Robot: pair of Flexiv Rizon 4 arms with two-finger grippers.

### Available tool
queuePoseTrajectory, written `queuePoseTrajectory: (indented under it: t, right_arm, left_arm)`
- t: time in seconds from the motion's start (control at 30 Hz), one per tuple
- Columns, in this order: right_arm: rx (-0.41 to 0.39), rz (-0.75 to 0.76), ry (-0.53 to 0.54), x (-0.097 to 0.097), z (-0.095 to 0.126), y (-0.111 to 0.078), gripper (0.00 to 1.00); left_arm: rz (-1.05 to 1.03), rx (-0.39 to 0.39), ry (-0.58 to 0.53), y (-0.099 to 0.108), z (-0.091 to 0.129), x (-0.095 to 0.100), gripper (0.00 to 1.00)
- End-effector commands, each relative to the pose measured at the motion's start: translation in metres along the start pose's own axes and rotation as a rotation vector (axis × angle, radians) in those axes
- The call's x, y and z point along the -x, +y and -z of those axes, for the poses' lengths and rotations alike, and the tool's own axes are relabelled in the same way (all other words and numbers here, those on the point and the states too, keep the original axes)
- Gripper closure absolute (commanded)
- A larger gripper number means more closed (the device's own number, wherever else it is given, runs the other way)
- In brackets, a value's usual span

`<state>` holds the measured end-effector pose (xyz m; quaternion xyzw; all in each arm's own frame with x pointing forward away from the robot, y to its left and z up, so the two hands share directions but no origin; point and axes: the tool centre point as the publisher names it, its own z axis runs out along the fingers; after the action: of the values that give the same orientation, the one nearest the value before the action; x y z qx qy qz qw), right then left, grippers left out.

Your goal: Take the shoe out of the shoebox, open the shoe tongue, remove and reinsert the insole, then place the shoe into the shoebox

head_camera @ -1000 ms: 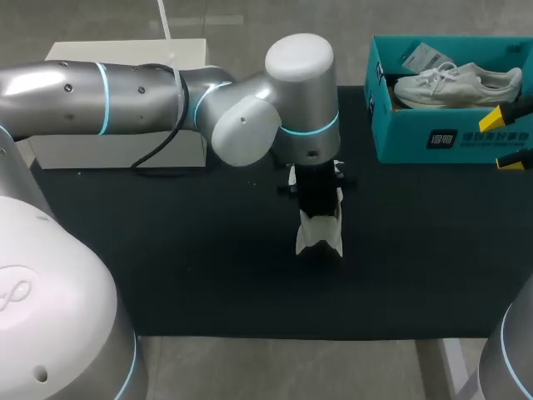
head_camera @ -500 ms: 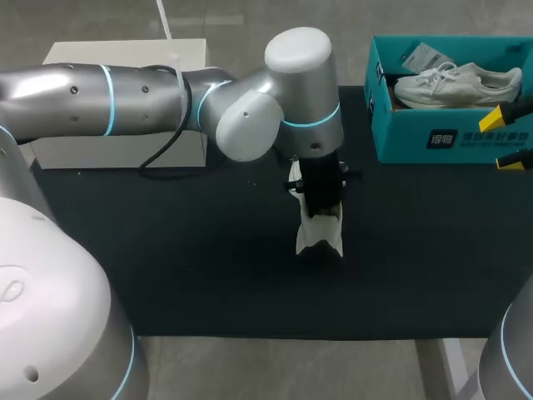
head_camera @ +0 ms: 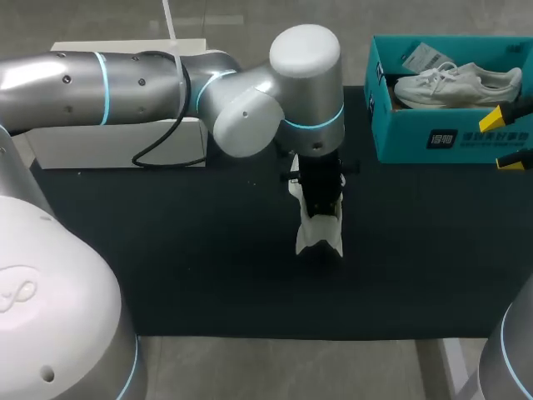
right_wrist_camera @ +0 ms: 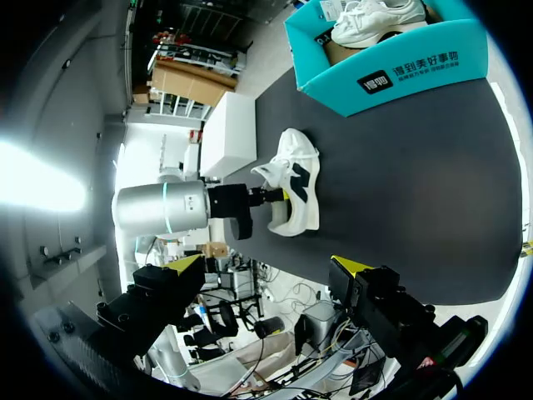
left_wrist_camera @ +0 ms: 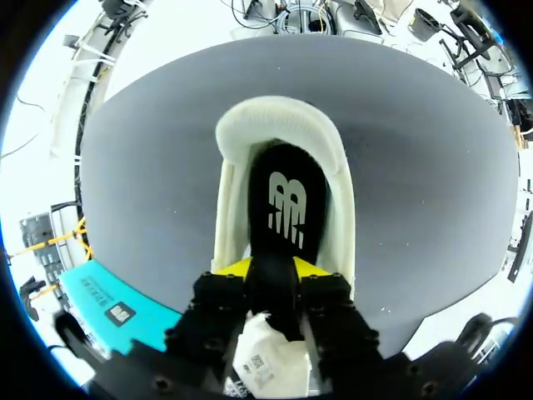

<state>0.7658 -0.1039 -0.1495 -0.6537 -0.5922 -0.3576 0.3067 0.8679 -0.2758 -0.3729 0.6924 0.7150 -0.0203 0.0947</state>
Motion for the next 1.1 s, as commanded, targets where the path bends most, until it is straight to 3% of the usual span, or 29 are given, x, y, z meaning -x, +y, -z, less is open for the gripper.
queuePoseTrajectory:
  t: [0.03, 0.6, 1.1]
  right_arm:
    - [-0.001, -0.001, -0.003, 0.0, 0.0, 0.0, 0.0]
    - [-0.001, -0.001, -0.003, 0.0, 0.0, 0.0, 0.0]
    - [-0.001, -0.001, -0.003, 0.0, 0.0, 0.0, 0.0]
  left_arm:
    - [0.003, 0.008, 0.007, -0.001, 0.001, 0.002, 0.0]
    - [0.018, 0.038, 0.018, 0.0, 0.016, 0.001, 0.0]
    - [0.078, 0.155, -0.02, 0.028, 0.057, -0.004, 0.0]
